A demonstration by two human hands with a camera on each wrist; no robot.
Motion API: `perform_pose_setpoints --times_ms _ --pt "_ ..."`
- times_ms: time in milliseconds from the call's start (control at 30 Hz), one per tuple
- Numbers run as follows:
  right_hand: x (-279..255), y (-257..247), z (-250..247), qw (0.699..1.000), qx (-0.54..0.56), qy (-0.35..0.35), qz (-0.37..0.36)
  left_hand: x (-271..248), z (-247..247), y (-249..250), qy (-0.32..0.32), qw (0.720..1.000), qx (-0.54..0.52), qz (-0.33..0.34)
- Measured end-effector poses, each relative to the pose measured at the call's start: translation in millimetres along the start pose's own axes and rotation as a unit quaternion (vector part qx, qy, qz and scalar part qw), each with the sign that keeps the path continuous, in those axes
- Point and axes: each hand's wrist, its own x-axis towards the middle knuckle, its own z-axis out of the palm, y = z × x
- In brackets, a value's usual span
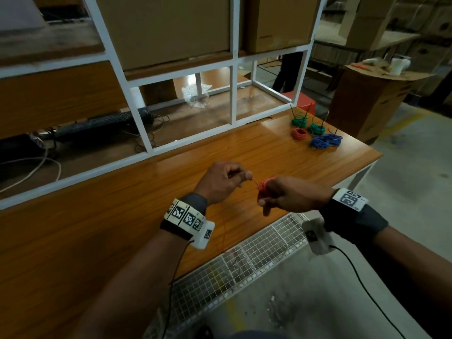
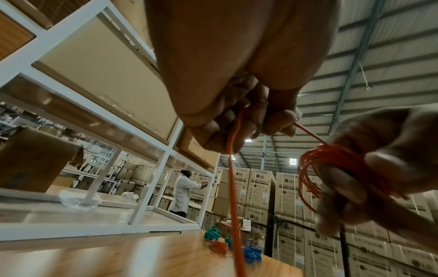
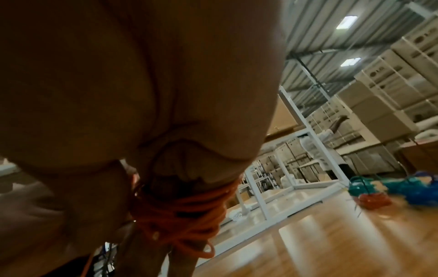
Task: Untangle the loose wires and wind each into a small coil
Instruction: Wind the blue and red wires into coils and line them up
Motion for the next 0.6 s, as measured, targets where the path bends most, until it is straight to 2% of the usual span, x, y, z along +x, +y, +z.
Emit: perform_pose_setpoints --times_ms 67,133,200,300,367,433,500,533,567,600 --pt "-3 -1 0 0.996 0.084 -0.019 -0.022 7 -1 5 0.006 1.000 -0.008 0.018" --pt "-5 -1 -2 0.966 0.237 -0.071 -0.076 13 0 9 0.001 0.999 -0.051 0.017" --pt "-6 2 -1 0.906 0.387 -0.110 -0.131 17 2 14 -0.008 0.992 -0.126 0.006" --pt "-4 3 2 0.815 0.535 -0.121 -0.185 23 9 19 -0.012 0.980 -0.199 0.010" --pt "-1 -1 2 0.744 0.627 -0.095 -0.209 26 16 19 0.006 0.975 -0.221 0.002" --pt "3 -6 -2 0.670 0.701 -0.051 -0.240 27 28 17 0.023 0.970 -0.239 -0.039" --pt "8 -12 -11 0.622 0.743 0.031 -0.245 25 41 14 0.015 0.972 -0.215 -0.099" --pt "12 -12 -15 0.621 0.747 0.089 -0.219 23 48 13 0.000 0.975 -0.192 -0.114" --pt "16 -11 -18 0.652 0.718 0.159 -0.188 21 54 12 -0.021 0.977 -0.175 -0.117" --pt "19 -9 -20 0.712 0.641 0.240 -0.155 18 59 11 -0.042 0.978 -0.168 -0.113"
